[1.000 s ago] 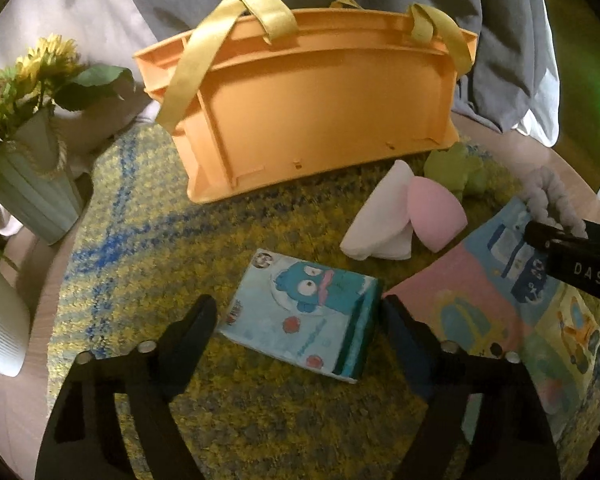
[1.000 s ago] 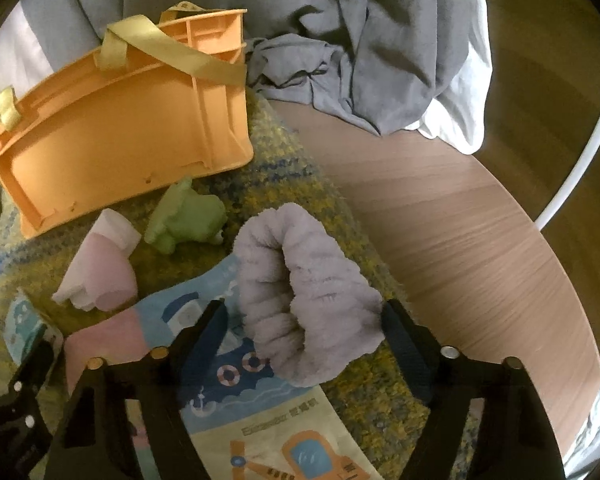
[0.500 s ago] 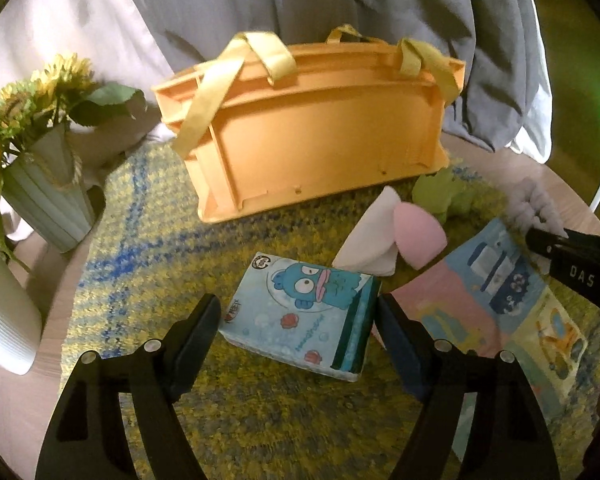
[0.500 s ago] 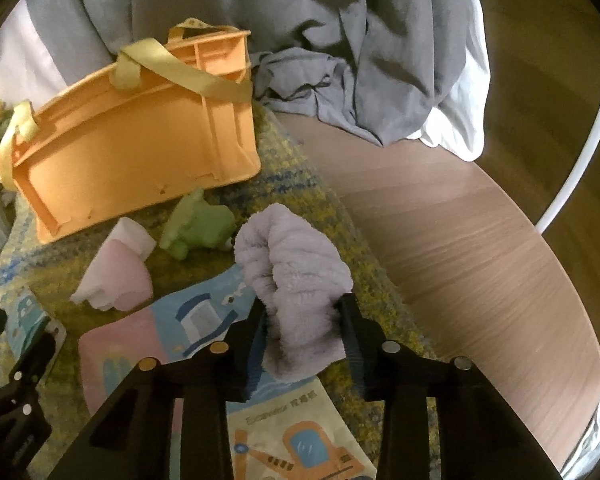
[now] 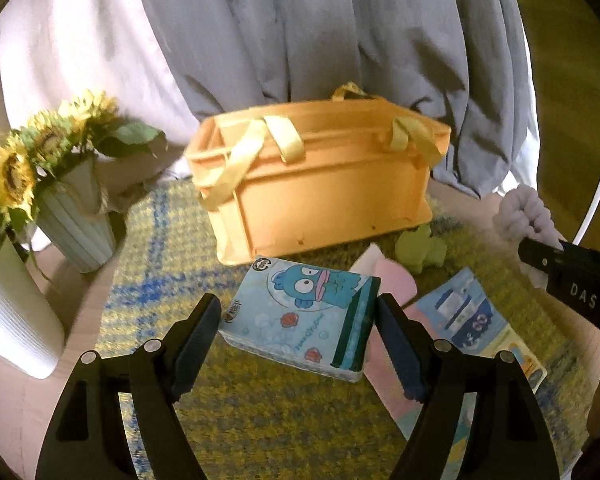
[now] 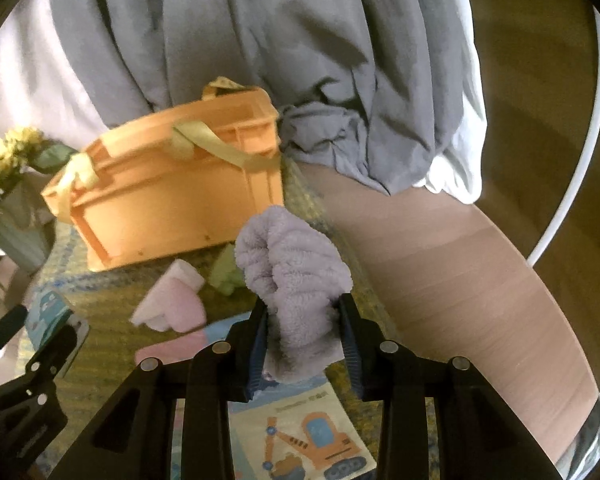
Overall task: Organize soft objects
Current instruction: 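Carry the lavender wristband with the right gripper over the crate and release it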
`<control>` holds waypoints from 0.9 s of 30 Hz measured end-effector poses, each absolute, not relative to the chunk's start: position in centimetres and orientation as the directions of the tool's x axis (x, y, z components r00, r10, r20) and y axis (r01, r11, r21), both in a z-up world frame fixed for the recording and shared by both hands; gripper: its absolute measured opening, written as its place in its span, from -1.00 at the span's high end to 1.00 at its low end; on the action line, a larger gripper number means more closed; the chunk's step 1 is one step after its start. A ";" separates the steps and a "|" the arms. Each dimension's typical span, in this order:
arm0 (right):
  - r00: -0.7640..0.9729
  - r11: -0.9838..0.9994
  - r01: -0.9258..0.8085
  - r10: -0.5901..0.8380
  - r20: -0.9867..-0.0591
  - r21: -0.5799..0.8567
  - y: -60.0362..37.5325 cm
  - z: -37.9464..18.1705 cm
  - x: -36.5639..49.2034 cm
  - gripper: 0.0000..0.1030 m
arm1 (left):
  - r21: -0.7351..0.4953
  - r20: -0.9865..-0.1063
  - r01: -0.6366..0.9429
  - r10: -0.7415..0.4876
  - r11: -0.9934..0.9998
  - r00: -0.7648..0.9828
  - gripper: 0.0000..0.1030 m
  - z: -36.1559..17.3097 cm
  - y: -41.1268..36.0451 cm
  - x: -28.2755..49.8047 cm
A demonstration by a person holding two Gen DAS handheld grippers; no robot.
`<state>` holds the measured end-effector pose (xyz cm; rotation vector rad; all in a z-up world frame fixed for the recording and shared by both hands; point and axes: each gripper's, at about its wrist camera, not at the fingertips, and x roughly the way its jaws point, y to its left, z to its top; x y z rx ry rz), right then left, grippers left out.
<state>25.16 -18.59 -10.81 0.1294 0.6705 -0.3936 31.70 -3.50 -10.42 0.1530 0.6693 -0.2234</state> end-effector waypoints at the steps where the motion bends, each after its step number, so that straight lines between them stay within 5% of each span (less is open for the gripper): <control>1: 0.720 0.922 0.388 -0.306 -0.623 -0.004 -18.4 -10.5 25.0 0.33 | 0.066 -0.621 0.248 -0.154 0.967 0.768 -0.52 -9.9 -3.4 31.6; 27: 0.875 0.971 0.227 -0.168 -0.453 0.078 -15.9 -3.2 24.2 0.33 | 0.040 -0.428 0.197 -0.162 0.980 0.889 -0.52 -1.6 -2.9 30.6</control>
